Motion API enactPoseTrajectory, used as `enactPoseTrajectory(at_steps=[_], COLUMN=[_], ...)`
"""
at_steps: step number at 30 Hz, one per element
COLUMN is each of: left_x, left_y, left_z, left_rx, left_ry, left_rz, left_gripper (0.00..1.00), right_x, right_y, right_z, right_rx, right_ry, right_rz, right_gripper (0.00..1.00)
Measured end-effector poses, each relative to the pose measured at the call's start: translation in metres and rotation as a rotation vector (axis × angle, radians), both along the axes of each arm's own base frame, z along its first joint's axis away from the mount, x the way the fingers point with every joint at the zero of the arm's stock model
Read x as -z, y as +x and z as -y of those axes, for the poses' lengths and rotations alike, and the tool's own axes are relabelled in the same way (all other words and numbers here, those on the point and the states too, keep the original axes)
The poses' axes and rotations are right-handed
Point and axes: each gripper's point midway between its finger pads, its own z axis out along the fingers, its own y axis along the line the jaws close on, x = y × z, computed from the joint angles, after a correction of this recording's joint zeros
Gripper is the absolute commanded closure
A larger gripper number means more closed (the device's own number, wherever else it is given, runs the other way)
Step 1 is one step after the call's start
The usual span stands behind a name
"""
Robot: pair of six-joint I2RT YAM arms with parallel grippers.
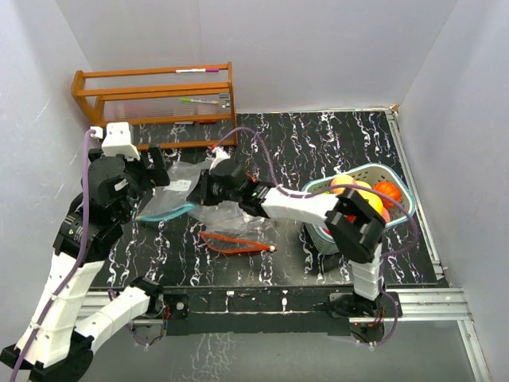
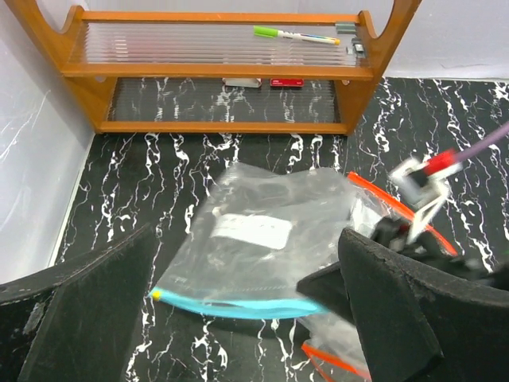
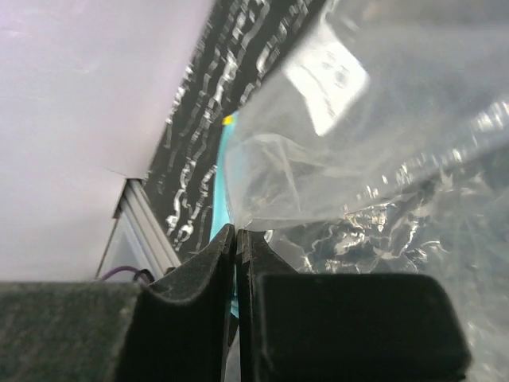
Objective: Place the food in the zip-top bag and seal the zipper
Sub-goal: Pick up the zipper food storage bag at the corner of the board.
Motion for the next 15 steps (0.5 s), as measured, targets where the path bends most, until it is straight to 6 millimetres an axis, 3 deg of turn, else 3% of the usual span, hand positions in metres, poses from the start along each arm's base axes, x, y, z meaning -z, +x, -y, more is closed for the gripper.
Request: enactPoseTrajectory(at_steps=[4,7,9,13,15], left_x=[-0.006,-0.015,-0.019,-0.01,0.001], left_y=[-0.002,-0.006,-0.01,-0.015,-0.014], left_z=[0.003,0.015,0.027,0.05,0.058], left_rx=[0.043,0.133,0.218,0.366,0.398], left_ry=[0.014,0.017,0.02,0.018,0.0], left_rz=[0.03,0.067,0.091,0.114,0.106], left_gripper=[0.03,0.05,0.08,0.13,0.17], right_x=[-0.067,-0.119,-0.147,-0.178,-0.185], right_y=[0.013,0.024,0.032,0.042,0.038], right_z=[0.03,0.066,0.101,0.162,0.182], right_rx=[0.046,0.095,0.14,0.23,0.257], right_ry=[0.036,0.063,0.064,0.014,-0.013], right_rz=[0.108,0.183,0.229,0.283,0.297], right_gripper=[0.92,0.92,0.92,0.92,0.92])
